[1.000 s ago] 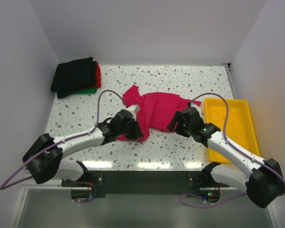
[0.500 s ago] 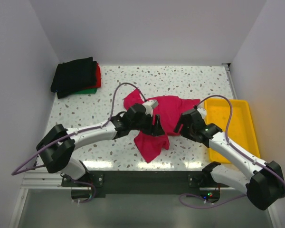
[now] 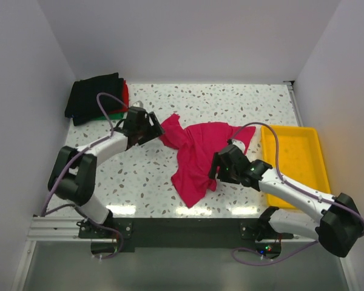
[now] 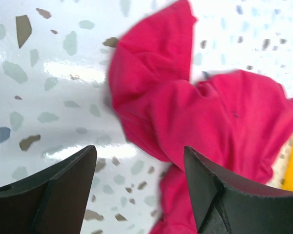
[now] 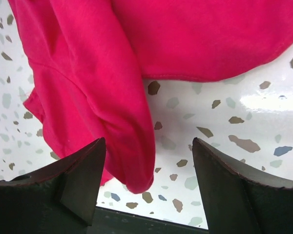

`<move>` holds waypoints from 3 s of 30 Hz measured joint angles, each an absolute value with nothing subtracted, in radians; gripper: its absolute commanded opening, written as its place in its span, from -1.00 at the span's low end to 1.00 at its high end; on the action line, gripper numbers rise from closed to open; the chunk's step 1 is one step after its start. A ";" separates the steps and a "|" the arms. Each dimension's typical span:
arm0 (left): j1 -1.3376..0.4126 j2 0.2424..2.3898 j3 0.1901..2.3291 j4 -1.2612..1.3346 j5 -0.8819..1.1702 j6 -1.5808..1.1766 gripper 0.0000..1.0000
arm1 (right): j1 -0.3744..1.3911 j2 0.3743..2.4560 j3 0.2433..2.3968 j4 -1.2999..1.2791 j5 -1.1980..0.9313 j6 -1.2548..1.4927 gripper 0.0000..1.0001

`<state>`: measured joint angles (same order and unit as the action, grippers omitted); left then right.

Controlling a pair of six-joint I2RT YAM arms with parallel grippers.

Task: Fold and stack the t-shirts
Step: Flatten the tshirt out

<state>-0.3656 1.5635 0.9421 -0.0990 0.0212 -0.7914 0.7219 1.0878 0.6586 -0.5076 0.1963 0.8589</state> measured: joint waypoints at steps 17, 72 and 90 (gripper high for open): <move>-0.349 1.925 1.156 -0.055 0.093 -0.786 -1.00 | 0.812 1.221 0.669 -0.412 0.193 0.865 -0.62; -0.130 1.699 2.056 -0.250 0.017 -0.583 -1.00 | 0.307 1.613 2.196 -0.598 0.224 0.477 -1.00; -0.107 1.117 0.584 -0.241 0.042 -0.746 0.38 | 0.279 1.163 0.781 -0.571 0.129 0.567 0.53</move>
